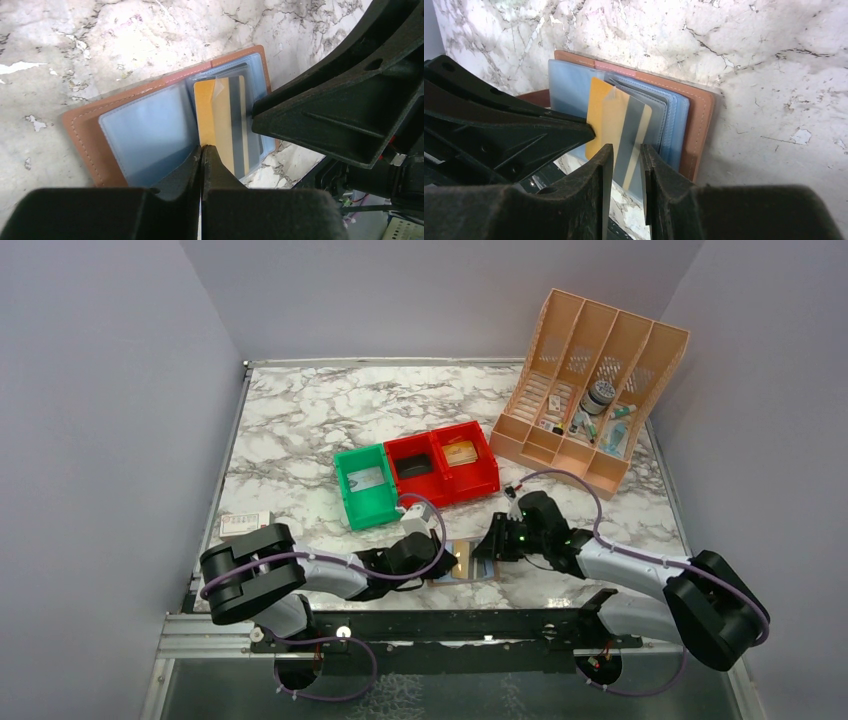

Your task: Take the credit cards out of the card holder

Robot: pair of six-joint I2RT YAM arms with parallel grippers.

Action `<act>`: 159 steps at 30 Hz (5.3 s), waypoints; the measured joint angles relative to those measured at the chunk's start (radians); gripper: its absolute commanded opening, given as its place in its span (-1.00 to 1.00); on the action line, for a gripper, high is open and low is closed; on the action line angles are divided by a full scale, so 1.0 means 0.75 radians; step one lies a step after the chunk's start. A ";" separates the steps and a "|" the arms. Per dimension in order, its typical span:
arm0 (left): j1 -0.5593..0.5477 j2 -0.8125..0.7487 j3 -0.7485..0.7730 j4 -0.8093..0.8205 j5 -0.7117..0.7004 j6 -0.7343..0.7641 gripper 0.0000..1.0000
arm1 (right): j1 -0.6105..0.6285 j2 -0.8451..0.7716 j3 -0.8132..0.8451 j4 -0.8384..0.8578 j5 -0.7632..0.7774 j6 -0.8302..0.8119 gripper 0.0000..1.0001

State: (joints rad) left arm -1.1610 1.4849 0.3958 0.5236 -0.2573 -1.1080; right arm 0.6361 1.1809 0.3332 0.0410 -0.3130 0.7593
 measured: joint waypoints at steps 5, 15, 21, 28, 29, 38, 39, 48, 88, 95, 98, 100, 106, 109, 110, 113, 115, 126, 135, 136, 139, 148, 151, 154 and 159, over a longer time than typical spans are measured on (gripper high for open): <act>0.000 -0.003 -0.009 0.005 -0.010 -0.010 -1.00 | 0.000 -0.002 0.030 -0.065 0.002 -0.033 -0.44; 0.000 0.000 -0.014 0.013 -0.011 -0.017 -1.00 | 0.000 0.003 0.056 -0.120 -0.100 -0.100 -0.43; 0.000 0.000 -0.023 0.020 -0.013 -0.026 -0.64 | 0.000 0.070 0.058 -0.089 -0.122 -0.098 -0.43; 0.000 0.019 -0.014 0.033 -0.012 -0.025 -0.44 | 0.001 0.124 0.055 0.004 -0.117 -0.053 -0.45; 0.001 0.024 -0.014 0.041 -0.012 -0.026 -0.45 | 0.001 0.124 0.050 0.014 -0.118 -0.044 -0.45; 0.002 0.033 -0.015 0.047 -0.018 -0.026 -0.97 | 0.001 0.111 0.045 0.013 -0.110 -0.026 -0.45; 0.002 0.033 -0.015 0.046 -0.019 -0.023 -1.00 | 0.001 0.108 0.046 0.009 -0.106 -0.026 -0.44; 0.002 -0.016 -0.034 0.062 -0.021 -0.020 -0.89 | 0.006 0.088 0.055 -0.035 -0.072 -0.027 -0.45; 0.001 0.071 -0.050 0.194 0.043 -0.032 -0.52 | 0.006 0.027 0.036 -0.062 -0.008 -0.015 -0.44; 0.001 0.087 -0.049 0.198 0.044 -0.035 -0.93 | 0.006 -0.001 0.021 -0.071 0.004 -0.016 -0.44; 0.001 0.087 -0.049 0.197 0.044 -0.037 -1.00 | 0.006 0.001 0.033 -0.093 0.010 -0.018 -0.44; 0.001 0.082 -0.050 0.197 0.044 -0.036 -1.00 | 0.006 0.003 0.040 -0.106 0.013 -0.020 -0.44; 0.001 0.040 -0.082 0.196 0.042 -0.037 -1.00 | 0.006 0.005 0.047 -0.119 0.017 -0.027 -0.43; 0.001 0.012 -0.107 0.196 0.037 -0.037 -1.00 | 0.006 0.011 0.047 -0.114 0.016 -0.026 -0.43; 0.001 0.005 -0.113 0.195 0.036 -0.037 -1.00 | 0.006 0.012 0.047 -0.113 0.016 -0.026 -0.44; 0.001 -0.008 -0.122 0.193 0.034 -0.037 -0.92 | 0.006 0.014 0.047 -0.110 0.015 -0.026 -0.43; 0.001 -0.008 -0.122 0.192 0.034 -0.036 -0.85 | 0.006 0.014 0.047 -0.110 0.015 -0.026 -0.43; 0.001 -0.013 -0.142 0.189 0.032 -0.054 -0.82 | 0.006 -0.002 0.103 -0.188 -0.038 -0.121 -0.37; 0.000 -0.037 -0.155 0.192 0.032 -0.051 -0.44 | 0.006 0.133 0.115 -0.119 -0.160 -0.166 -0.41; 0.000 -0.035 -0.151 0.192 0.032 -0.050 -0.41 | 0.006 0.149 0.117 -0.099 -0.163 -0.163 -0.41; 0.000 -0.026 -0.144 0.199 0.032 -0.050 -0.37 | 0.006 0.171 0.110 -0.044 -0.163 -0.144 -0.43; 0.001 0.015 -0.128 0.240 0.033 -0.055 -0.50 | 0.006 0.161 0.071 0.020 -0.161 -0.099 -0.44; 0.001 0.022 -0.135 0.262 0.033 -0.058 -0.52 | 0.005 0.160 0.065 0.032 -0.162 -0.089 -0.45; 0.001 0.024 -0.160 0.306 0.042 -0.063 -0.57 | 0.005 0.161 0.054 0.052 -0.162 -0.074 -0.45; 0.001 0.024 -0.193 0.368 0.064 -0.063 -0.59 | 0.005 0.166 0.046 0.077 -0.163 -0.060 -0.45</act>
State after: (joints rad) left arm -1.1606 1.5028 0.2508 0.7998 -0.2092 -1.1549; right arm 0.6395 1.3052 0.3679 0.0986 -0.4351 0.7143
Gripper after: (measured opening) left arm 0.210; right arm 0.277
